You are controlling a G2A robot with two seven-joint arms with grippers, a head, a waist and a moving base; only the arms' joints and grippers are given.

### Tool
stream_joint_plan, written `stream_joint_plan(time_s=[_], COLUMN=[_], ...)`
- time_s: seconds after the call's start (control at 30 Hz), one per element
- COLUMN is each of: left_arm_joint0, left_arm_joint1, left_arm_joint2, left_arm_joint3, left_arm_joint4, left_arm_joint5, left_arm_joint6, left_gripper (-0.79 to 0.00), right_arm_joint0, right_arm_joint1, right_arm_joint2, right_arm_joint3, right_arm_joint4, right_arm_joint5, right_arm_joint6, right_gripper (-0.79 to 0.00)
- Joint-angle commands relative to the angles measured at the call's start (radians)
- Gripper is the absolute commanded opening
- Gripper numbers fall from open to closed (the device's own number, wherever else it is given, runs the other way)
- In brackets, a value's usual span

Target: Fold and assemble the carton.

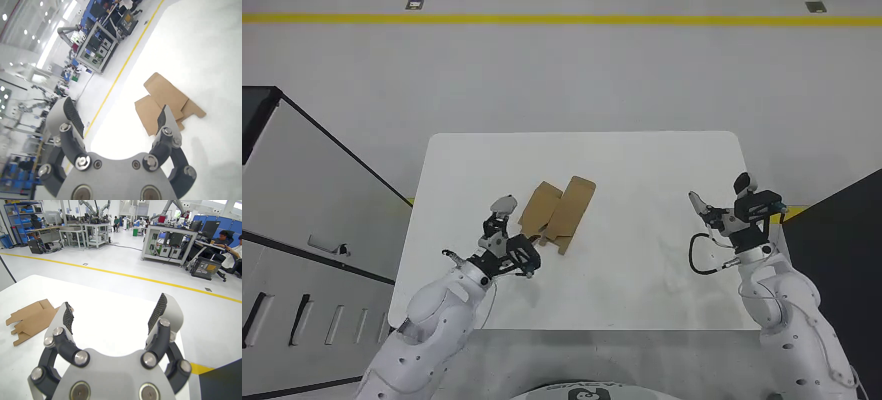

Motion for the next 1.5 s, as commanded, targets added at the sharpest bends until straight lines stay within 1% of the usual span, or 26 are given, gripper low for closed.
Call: stream_joint_plan(time_s=[0.0,0.07,0.1,0.37,0.43,0.6,0.7,0.73,0.9,0.97,1.03,1.13,1.2,1.4,1.47], left_arm_joint0=[-0.013,-0.022,-0.028,-0.028,-0.032,-0.056,-0.076,-0.085,-0.085,-0.083,-0.095,-0.11,-0.121,-0.12,-0.125], left_arm_joint1=[0.001,-0.004,-0.004,-0.004,-0.002,-0.004,-0.008,-0.007,-0.007,-0.009,-0.007,-0.009,-0.01,-0.011,-0.011], left_arm_joint2=[0.022,0.032,0.037,0.037,0.046,0.069,0.083,0.087,0.087,0.085,0.095,0.1,0.106,0.105,0.105], left_arm_joint3=[0.02,0.053,0.063,0.063,0.066,0.11,0.145,0.151,0.151,0.157,0.174,0.19,0.19,0.192,0.209], left_arm_joint4=[0.258,0.239,0.258,0.258,0.301,0.262,0.23,0.245,0.245,0.217,0.251,0.215,0.198,0.195,0.196], left_arm_joint5=[0.008,0.038,0.046,0.046,0.05,0.014,-0.017,-0.029,-0.029,-0.024,-0.027,-0.043,-0.067,-0.066,-0.061], left_arm_joint6=[-0.016,-0.04,-0.044,-0.044,-0.008,0.05,0.058,0.056,0.056,0.055,0.074,0.095,0.104,0.102,0.092], left_gripper=[0.0,0.0,0.0,0.0,0.0,0.0,0.0,0.0,0.0,0.0,0.0,0.0,0.0,0.0,0.0], right_arm_joint0=[0.0,0.0,0.0,0.0,0.001,-0.001,-0.002,-0.002,-0.002,-0.002,-0.002,-0.001,0.0,0.0,0.002], right_arm_joint1=[0.0,0.0,0.0,0.0,0.0,0.001,0.002,0.003,0.003,0.003,0.002,0.0,0.001,0.001,0.0], right_arm_joint2=[0.0,0.0,0.0,0.0,-0.004,-0.005,-0.002,0.0,0.0,0.0,-0.01,-0.016,-0.018,-0.018,-0.021], right_arm_joint3=[0.0,0.0,0.0,0.0,0.0,0.011,0.018,0.018,0.018,0.018,0.021,0.031,0.031,0.031,0.03], right_arm_joint4=[0.0,0.0,0.0,0.0,-0.001,0.01,0.023,0.024,0.024,0.024,0.033,0.064,0.103,0.103,0.104], right_arm_joint5=[0.0,0.0,0.0,0.0,-0.003,-0.071,-0.114,-0.121,-0.121,-0.121,-0.128,-0.151,-0.192,-0.192,-0.188], right_arm_joint6=[0.0,0.0,0.0,0.0,0.002,-0.027,-0.04,-0.045,-0.045,-0.045,-0.041,-0.047,-0.043,-0.043,-0.042], right_gripper=[0.0,0.0,0.0,0.0,0.0,0.0,0.0,0.0,0.0,0.0,0.0,0.0,0.0,0.0,0.0])
